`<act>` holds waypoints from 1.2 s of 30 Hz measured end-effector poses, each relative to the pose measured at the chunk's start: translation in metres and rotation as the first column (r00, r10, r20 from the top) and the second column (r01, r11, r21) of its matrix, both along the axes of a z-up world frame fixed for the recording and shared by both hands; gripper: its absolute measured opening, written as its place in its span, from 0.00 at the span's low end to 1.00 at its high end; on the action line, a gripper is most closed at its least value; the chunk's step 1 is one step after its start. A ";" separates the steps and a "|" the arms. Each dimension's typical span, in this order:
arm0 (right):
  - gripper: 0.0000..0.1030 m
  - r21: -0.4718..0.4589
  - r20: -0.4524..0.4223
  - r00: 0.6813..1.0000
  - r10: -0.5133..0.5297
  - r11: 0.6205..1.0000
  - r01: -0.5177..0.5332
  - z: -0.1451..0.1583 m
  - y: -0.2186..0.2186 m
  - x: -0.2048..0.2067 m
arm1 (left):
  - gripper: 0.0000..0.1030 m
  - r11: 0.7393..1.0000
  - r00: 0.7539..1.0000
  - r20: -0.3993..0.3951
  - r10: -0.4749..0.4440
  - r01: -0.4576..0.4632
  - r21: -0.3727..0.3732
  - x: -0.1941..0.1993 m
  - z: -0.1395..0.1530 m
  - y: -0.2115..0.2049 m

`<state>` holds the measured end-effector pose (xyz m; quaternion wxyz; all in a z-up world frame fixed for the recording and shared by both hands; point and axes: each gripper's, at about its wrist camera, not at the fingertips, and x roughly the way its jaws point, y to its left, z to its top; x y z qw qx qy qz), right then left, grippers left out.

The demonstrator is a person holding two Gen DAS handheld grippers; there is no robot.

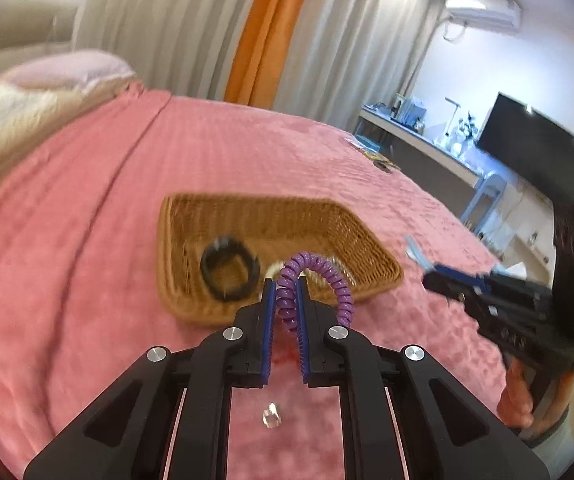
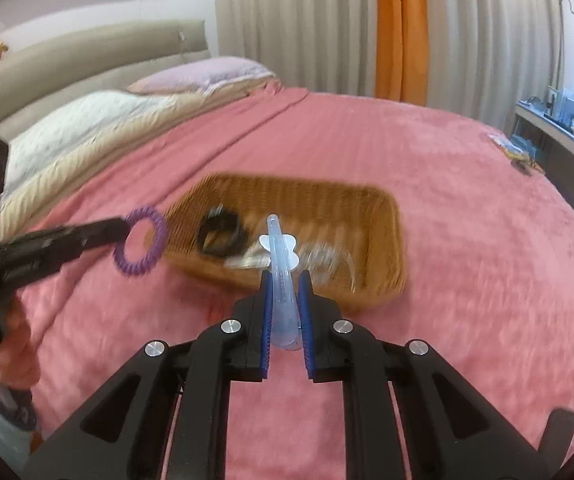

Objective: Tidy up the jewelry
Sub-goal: 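Grasp the purple coil bracelet with the left tool while the right tool grasps the light blue hair clip, then carry coil bracelet and blue clip into the basket while both tools open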

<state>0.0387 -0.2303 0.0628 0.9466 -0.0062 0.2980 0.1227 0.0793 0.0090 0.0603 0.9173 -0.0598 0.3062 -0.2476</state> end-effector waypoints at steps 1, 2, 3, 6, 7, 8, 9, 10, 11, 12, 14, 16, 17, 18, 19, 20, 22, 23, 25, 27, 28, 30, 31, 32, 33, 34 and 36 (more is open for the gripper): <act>0.11 0.004 0.000 1.000 -0.004 1.000 0.004 0.002 -0.003 0.008 | 0.08 1.000 1.000 0.012 -0.001 0.001 0.019 0.006 0.006 -0.007; 0.10 0.004 -0.003 1.000 -0.009 1.000 0.009 0.003 -0.004 0.014 | 0.08 1.000 1.000 0.018 -0.003 0.003 0.024 0.010 0.009 -0.011; 0.10 0.012 -0.017 1.000 -0.013 1.000 0.014 0.003 -0.005 0.028 | 0.08 1.000 1.000 0.025 -0.007 0.006 0.028 0.015 0.011 -0.015; 0.10 0.008 -0.041 0.998 -0.042 0.999 0.042 -0.003 -0.008 0.058 | 0.08 0.999 0.999 0.033 -0.008 0.007 0.040 0.035 0.011 -0.030; 0.10 0.010 -0.055 0.997 -0.046 0.999 0.047 -0.007 -0.008 0.067 | 0.08 0.999 1.000 0.029 -0.010 0.008 0.041 0.041 0.010 -0.034; 0.10 0.012 -0.069 0.997 -0.046 0.999 0.047 -0.011 -0.009 0.077 | 0.08 0.999 1.000 0.021 -0.011 0.010 0.046 0.049 0.006 -0.039; 0.10 0.000 -0.080 0.996 -0.049 0.999 0.049 -0.015 -0.008 0.086 | 0.08 0.998 1.000 0.015 -0.012 0.012 0.055 0.056 0.004 -0.043; 0.10 -0.027 -0.087 0.995 -0.054 0.998 0.052 -0.019 -0.007 0.095 | 0.08 0.997 1.000 0.008 -0.014 0.013 0.072 0.062 0.000 -0.047; 0.10 -0.038 -0.094 0.994 -0.055 0.998 0.052 -0.022 -0.006 0.099 | 0.08 0.994 1.000 0.002 -0.012 0.011 0.105 0.070 -0.006 -0.053; 0.10 -0.047 -0.108 0.992 -0.058 0.997 0.054 -0.026 -0.005 0.105 | 0.08 0.993 1.000 -0.003 -0.010 0.011 0.117 0.074 -0.010 -0.055; 0.10 -0.047 -0.135 0.989 -0.063 0.997 0.057 -0.033 -0.006 0.114 | 0.08 0.991 1.000 -0.024 -0.007 0.010 0.134 0.085 -0.021 -0.057; 0.10 -0.032 -0.171 0.983 -0.062 0.998 0.057 -0.042 -0.008 0.124 | 0.08 0.991 0.999 -0.044 0.001 0.005 0.136 0.095 -0.029 -0.057; 0.10 -0.029 -0.183 0.981 -0.064 0.998 0.059 -0.045 -0.009 0.127 | 0.08 0.991 0.999 -0.053 0.003 0.004 0.134 0.098 -0.032 -0.056; 0.10 -0.026 -0.199 0.978 -0.067 0.998 0.063 -0.050 -0.009 0.131 | 0.08 0.991 0.998 -0.062 0.005 0.003 0.134 0.101 -0.035 -0.056; 0.11 -0.026 -0.214 0.974 -0.072 0.997 0.068 -0.054 -0.010 0.135 | 0.08 0.990 0.998 -0.069 0.006 0.003 0.138 0.103 -0.039 -0.056; 0.11 -0.025 -0.222 0.972 -0.074 0.997 0.070 -0.056 -0.010 0.137 | 0.08 0.990 0.997 -0.072 0.008 0.002 0.142 0.105 -0.041 -0.056; 0.11 -0.023 -0.234 0.969 -0.075 0.997 0.072 -0.061 -0.010 0.139 | 0.08 0.989 0.997 -0.082 0.008 0.004 0.149 0.108 -0.046 -0.056; 0.11 -0.023 -0.241 0.967 -0.078 0.997 0.075 -0.064 -0.011 0.139 | 0.08 0.989 0.996 -0.090 0.008 0.006 0.150 0.110 -0.048 -0.057; 0.11 -0.017 -0.249 0.965 -0.081 0.997 0.080 -0.066 -0.013 0.140 | 0.09 0.989 0.995 -0.098 0.002 0.013 0.150 0.111 -0.050 -0.058; 0.14 0.002 -0.263 0.962 -0.080 0.997 0.083 -0.066 -0.017 0.140 | 0.11 0.990 0.995 -0.101 -0.002 0.016 0.138 0.109 -0.050 -0.056; 0.21 0.016 -0.262 0.962 -0.078 0.996 0.085 -0.065 -0.020 0.139 | 0.22 0.991 0.995 -0.101 -0.008 0.021 0.132 0.108 -0.049 -0.055; 0.54 0.036 -0.236 0.968 -0.081 0.995 0.092 -0.058 -0.025 0.130 | 0.45 0.993 0.997 -0.083 -0.011 0.020 0.115 0.100 -0.043 -0.051; 0.56 0.037 -0.212 0.974 -0.079 0.995 0.089 -0.054 -0.025 0.123 | 0.49 0.994 0.998 -0.067 -0.013 0.020 0.105 0.095 -0.039 -0.048; 0.56 0.033 -0.193 0.978 -0.073 0.996 0.081 -0.048 -0.025 0.114 | 0.49 0.996 0.999 -0.049 -0.024 0.028 0.089 0.087 -0.032 -0.045; 0.56 0.032 -0.182 0.981 -0.069 0.997 0.076 -0.045 -0.024 0.108 | 0.49 0.996 0.999 -0.040 -0.031 0.034 0.078 0.081 -0.028 -0.042; 0.56 0.035 -0.173 0.983 -0.063 0.997 0.070 -0.040 -0.023 0.101 | 0.49 0.997 0.999 -0.029 -0.034 0.036 0.068 0.074 -0.023 -0.039; 0.56 0.045 -0.145 0.988 -0.050 0.997 0.057 -0.031 -0.022 0.082 | 0.52 0.998 0.999 -0.001 -0.039 0.039 0.040 0.055 -0.010 -0.032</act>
